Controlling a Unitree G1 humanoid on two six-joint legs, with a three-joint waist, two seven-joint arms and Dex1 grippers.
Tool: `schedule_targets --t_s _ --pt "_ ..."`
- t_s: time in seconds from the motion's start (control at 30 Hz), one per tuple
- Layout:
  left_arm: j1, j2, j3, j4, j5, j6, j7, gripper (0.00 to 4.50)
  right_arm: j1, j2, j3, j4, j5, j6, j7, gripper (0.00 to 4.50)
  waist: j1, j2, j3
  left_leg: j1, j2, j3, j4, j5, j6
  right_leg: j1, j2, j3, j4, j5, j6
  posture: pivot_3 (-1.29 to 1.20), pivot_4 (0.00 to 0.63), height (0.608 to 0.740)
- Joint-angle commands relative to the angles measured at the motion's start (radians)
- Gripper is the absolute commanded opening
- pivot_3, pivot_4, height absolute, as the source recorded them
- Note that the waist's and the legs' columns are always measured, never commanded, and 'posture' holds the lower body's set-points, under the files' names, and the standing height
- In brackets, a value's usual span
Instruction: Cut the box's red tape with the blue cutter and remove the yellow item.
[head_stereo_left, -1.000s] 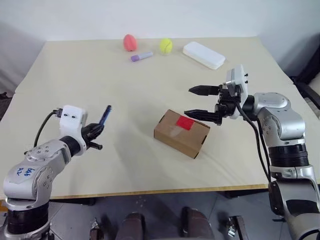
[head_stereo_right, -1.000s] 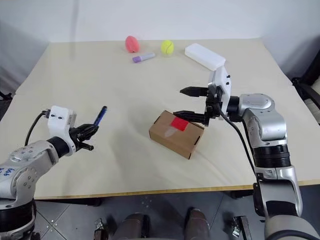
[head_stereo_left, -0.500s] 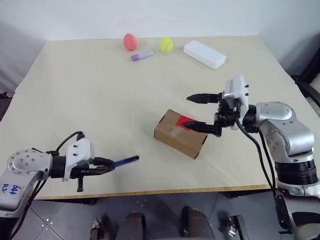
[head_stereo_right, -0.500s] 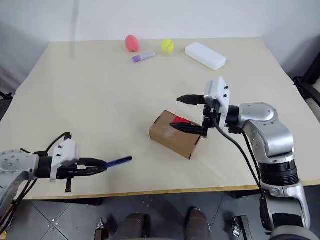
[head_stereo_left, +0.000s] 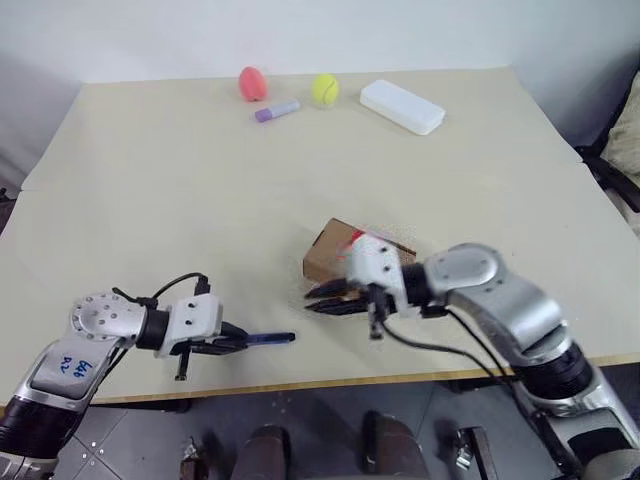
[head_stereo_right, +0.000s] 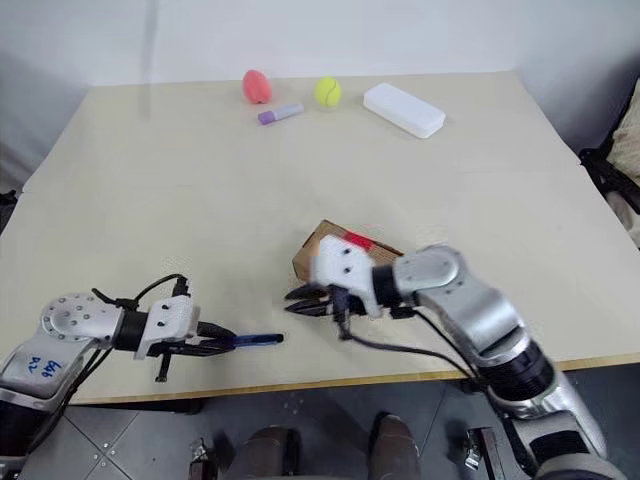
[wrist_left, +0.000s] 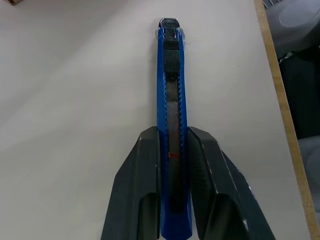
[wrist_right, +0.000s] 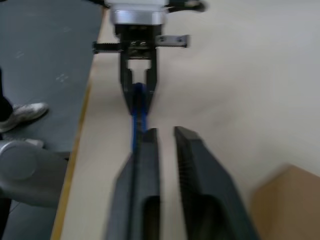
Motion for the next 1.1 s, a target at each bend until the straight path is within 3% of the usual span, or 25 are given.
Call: schedule_targets --t_s 0.03,0.43,1.1 --pt "0.023 0.004 -0.023 -0.032 0.024 0.021 0.009 0.42 -0.017 0.019 0.081 0.025 -0.088 -0.058 -0.002 0.02 0.000 0.000 0.000 0.000 0.000 0.000 0.000 0.000 0.000 0.000 0.000 0.000 0.000 0.000 0.000 0.00 0.150 0.740" --pt "0.028 0.005 -0.048 -0.057 0.045 0.059 0.021 0.42 -0.032 0.102 0.216 0.193 -0.240 -0.197 0.048 0.02 0.002 0.000 0.000 0.001 0.000 0.002 0.000 0.000 0.001 0.000 0.000 0.003 0.001 0.000 0.000 0.00 0.150 0.740" --pt "-0.002 -0.018 -0.064 -0.064 0.049 0.078 0.021 0.42 -0.040 0.255 0.216 0.373 -0.334 -0.328 0.056 0.02 0.003 0.000 -0.001 0.002 0.000 0.004 0.001 0.000 0.001 0.000 0.000 0.004 0.002 0.000 0.000 0.00 0.150 0.740"
